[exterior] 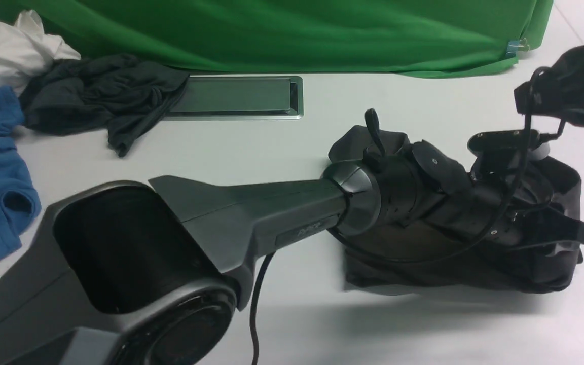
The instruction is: Fold a long-sleeved shirt on a white desktop.
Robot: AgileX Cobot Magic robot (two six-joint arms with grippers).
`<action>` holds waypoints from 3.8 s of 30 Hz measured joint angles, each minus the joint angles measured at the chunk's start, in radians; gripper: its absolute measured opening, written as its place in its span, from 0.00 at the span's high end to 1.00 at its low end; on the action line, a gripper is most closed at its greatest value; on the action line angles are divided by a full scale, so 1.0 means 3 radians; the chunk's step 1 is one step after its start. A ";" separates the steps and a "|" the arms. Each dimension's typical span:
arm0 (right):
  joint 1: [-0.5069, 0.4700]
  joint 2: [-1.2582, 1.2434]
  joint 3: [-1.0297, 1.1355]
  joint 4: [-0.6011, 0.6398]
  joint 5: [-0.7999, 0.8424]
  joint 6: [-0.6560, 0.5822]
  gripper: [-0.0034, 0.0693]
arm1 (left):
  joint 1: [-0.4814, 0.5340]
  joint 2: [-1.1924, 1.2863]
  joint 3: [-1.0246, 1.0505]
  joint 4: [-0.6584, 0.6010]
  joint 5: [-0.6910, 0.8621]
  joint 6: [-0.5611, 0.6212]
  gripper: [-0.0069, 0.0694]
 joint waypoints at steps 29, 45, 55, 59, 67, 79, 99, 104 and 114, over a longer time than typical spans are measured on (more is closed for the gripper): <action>0.0000 -0.0171 0.0193 -0.0018 -0.0483 -0.0096 0.57 | 0.1649 -0.1855 0.0969 0.3347 0.1635 -0.2157 0.00; 0.0000 0.1400 0.0197 -0.0132 -0.0278 -0.0287 0.41 | 0.1347 -0.1112 0.2033 0.0769 0.0585 -0.0551 0.02; 0.0000 0.1658 0.0211 -0.0853 -0.0180 -0.0047 0.40 | 0.1350 -0.0940 0.2016 0.0352 0.0712 -0.0161 0.27; 0.0000 0.1766 0.0324 -0.0863 -0.0197 -0.0020 0.39 | 0.1350 -0.0915 0.2016 0.0343 0.0668 -0.0093 0.47; 0.0000 0.1879 0.0345 -0.0889 -0.0220 -0.0017 0.82 | 0.1350 -0.0877 0.2023 0.0377 0.0657 -0.0082 0.83; -0.0467 0.1725 -0.0213 -0.1593 -0.0574 0.0315 0.90 | 0.1350 -0.0884 0.2023 0.0568 0.0820 -0.0101 0.83; -0.1065 0.1367 -0.0301 -0.1615 -0.0847 0.0813 0.46 | 0.1350 -0.0901 0.2023 0.0652 0.0859 -0.0096 0.83; -0.0929 0.1049 -0.0303 -0.1191 -0.0753 0.0794 0.47 | 0.1350 -0.0901 0.2023 0.0690 0.0867 -0.0125 0.83; -0.0354 0.1588 0.0176 -0.0655 -0.0371 0.0268 0.92 | 0.1350 -0.0905 0.2023 0.0712 0.0844 -0.0238 0.83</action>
